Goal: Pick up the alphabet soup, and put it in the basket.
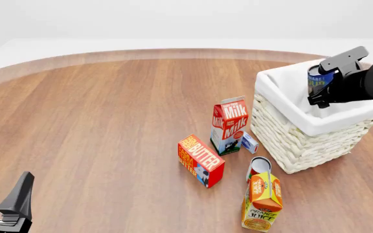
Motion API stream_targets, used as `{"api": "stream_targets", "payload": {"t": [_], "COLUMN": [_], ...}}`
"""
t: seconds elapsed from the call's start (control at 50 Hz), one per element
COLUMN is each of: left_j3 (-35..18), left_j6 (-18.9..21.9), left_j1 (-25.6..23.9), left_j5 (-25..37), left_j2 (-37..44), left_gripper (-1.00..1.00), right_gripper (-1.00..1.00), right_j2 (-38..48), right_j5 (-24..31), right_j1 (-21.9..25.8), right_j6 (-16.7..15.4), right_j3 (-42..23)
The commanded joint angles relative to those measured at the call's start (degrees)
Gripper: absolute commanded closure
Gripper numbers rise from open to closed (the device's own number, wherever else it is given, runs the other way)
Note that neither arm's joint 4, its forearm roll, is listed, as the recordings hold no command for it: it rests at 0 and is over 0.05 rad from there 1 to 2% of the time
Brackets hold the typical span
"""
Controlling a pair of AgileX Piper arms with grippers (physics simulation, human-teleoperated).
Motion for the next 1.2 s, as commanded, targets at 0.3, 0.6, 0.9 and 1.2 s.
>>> {"api": "stream_targets", "payload": {"t": [0.3,0.6,0.9,1.2], "left_j3": [0.0,0.0,0.0,0.0], "left_j6": [0.0,0.0,0.0,0.0], "left_j1": [0.0,0.0,0.0,0.0], "left_j5": [0.0,0.0,0.0,0.0], "left_j2": [0.0,0.0,0.0,0.0], "left_gripper": [-1.0,-1.0,-1.0,-1.0], "right_gripper": [1.0,1.0,1.0,-1.0], "right_j2": [4.2,6.97,8.47,8.8], "right_j5": [-1.15,-1.57,-2.2,-2.26], "right_j1": [0.35,0.08,-0.37,-0.93], "right_j6": [0.18,0.02,-0.79,-0.82], "right_j3": [-0.9,-2.07,-1.71,-2.22]}}
